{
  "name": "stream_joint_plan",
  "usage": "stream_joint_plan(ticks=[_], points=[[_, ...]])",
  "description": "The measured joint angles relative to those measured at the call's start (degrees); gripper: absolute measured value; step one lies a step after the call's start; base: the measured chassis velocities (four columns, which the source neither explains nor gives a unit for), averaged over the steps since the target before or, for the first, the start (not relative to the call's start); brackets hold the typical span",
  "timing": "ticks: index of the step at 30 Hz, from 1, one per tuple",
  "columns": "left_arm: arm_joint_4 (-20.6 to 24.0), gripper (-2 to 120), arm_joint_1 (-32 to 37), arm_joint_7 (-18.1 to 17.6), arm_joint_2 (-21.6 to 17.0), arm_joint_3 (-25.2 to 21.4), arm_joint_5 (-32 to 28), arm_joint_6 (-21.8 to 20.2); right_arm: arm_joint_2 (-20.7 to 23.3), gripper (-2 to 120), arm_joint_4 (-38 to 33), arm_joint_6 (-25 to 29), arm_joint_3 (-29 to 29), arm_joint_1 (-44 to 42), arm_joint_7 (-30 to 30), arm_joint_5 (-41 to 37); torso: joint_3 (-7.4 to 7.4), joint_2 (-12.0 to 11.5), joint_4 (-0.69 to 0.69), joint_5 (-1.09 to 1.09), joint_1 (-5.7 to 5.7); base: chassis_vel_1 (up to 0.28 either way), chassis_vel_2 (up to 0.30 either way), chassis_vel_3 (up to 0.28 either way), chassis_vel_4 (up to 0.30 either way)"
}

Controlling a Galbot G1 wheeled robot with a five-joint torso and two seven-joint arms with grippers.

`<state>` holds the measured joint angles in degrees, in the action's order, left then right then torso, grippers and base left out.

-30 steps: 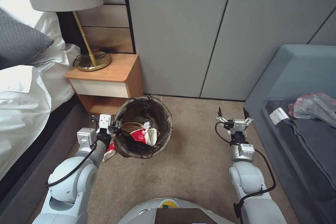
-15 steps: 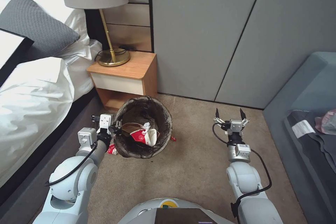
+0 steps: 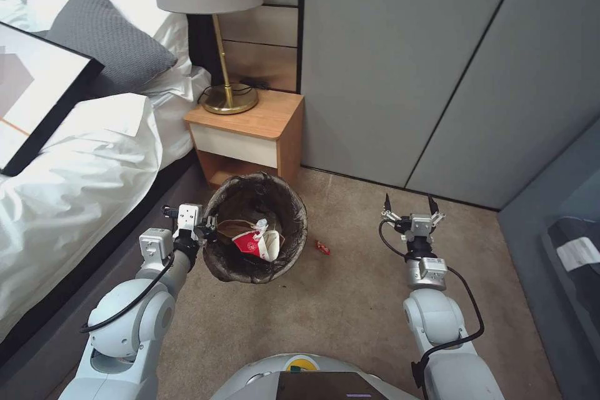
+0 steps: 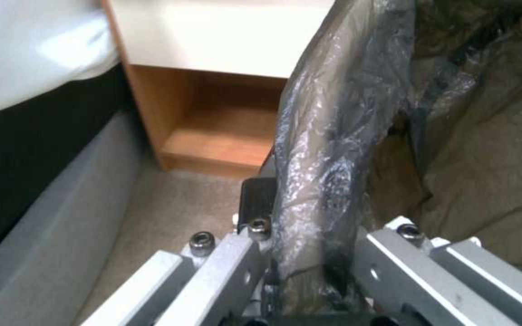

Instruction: Pick up the trash bin, then pick up the garbage from the floor and place it into the trash bin.

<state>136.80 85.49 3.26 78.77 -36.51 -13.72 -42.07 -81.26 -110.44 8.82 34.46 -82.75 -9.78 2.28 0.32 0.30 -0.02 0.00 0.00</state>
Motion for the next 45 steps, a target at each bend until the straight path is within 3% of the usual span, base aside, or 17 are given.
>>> stream_joint_plan(ticks=[22, 27, 29, 32, 33, 35, 36, 37, 38, 39, 42, 43, 45], points=[[-0.5, 0, -0.2, 0.0, 0.0, -0.1, -0.1, 1.0, 1.0, 100, 0.3, -0.9, -0.7, 0.0, -0.3, -1.3, 0.0, 0.0, 0.04, 0.0, 0.0, 0.066, 0.062, 0.073, 0.068], [-0.5, 0, 0.0, 0.1, -0.1, -0.2, 0.2, 1.1, 2.9, 100, -0.6, -3.4, -2.4, -0.3, -1.0, -4.1, 0.0, 0.0, 0.0, 0.01, 0.0, 0.0, 0.0, 0.0, 0.0], [-0.4, 0, 0.1, 0.2, -0.3, -0.3, 0.3, 1.1, 6.2, 100, -2.0, -9.0, -4.5, 0.6, -1.8, -7.9, 0.0, 0.0, -0.02, 0.01, 0.0, 0.0, 0.0, 0.0, 0.0], [-0.4, 0, 0.1, 0.2, -0.4, -0.3, 0.3, 1.1, 8.4, 100, -2.6, -12.7, -5.6, 1.6, -2.6, -10.6, 0.0, 0.0, 0.0, 0.02, 0.0, 0.0, 0.0, 0.0, 0.0], [-0.2, 0, 0.1, 0.2, -0.5, -0.4, 0.4, 1.1, 12.5, 100, -2.8, -18.3, -7.5, 3.6, -4.6, -15.6, -0.01, 0.0, -0.01, 0.02, 0.0, 0.0, 0.0, 0.0, 0.0], [-0.2, 0, 0.2, 0.2, -0.5, -0.4, 0.4, 1.1, 13.3, 100, -2.8, -19.2, -7.9, 4.1, -5.0, -16.5, -0.01, 0.0, -0.01, 0.02, 0.0, 0.0, 0.0, 0.0, 0.0], [-0.2, 0, 0.2, 0.2, -0.5, -0.4, 0.4, 1.0, 15.7, 100, -2.4, -21.9, -9.1, 5.5, -6.2, -19.9, 0.0, 0.0, -0.02, 0.01, 0.0, 0.0, 0.0, 0.0, 0.0], [0.0, 0, 0.4, 0.2, -0.4, -0.4, 0.5, 1.0, 21.8, 100, -0.3, -28.2, -12.8, 11.1, -9.3, -29.4, 0.0, 0.0, -0.01, 0.0, 0.0, 0.0, 0.0, 0.0, 0.0], [0.0, 0, 0.6, 0.3, -0.2, -0.4, 0.8, 1.0, 25.1, 100, 2.6, -32.0, -16.2, 17.0, -10.7, -35.1, 0.0, 0.0, 0.0, 0.01, 0.0, 0.0, 0.0, 0.0, 0.0], [0.0, 0, 0.6, 0.3, -0.2, -0.4, 0.8, 1.0, 25.1, 100, 2.6, -32.0, -16.2, 17.0, -10.7, -35.1, 0.0, 0.0, 0.0, 0.01, 0.0, 0.0, 0.0, 0.0, 0.0], [0.3, 0, 1.0, 0.3, 0.4, -0.4, 1.3, 1.1, 27.1, 100, 13.3, -38.3, -26.3, 29.0, -11.3, -42.9, 0.01, 0.0, 0.05, 0.04, 0.01, 0.0, 0.0, 0.0, 0.0], [0.3, 0, 1.0, 0.3, 0.4, -0.4, 1.3, 1.1, 27.1, 100, 13.3, -38.3, -26.3, 29.0, -11.3, -42.9, 0.01, 0.0, 0.05, 0.04, 0.01, 0.0, 0.0, 0.0, 0.0], [0.4, 0, 1.2, 0.4, 0.4, -1.0, 1.4, 1.2, 25.1, 100, 19.4, -46.2, -28.7, 32.4, -10.5, -44.8, 0.01, 0.0, 0.01, 0.01, 0.01, 0.0, 0.0, 0.0, 0.0]])
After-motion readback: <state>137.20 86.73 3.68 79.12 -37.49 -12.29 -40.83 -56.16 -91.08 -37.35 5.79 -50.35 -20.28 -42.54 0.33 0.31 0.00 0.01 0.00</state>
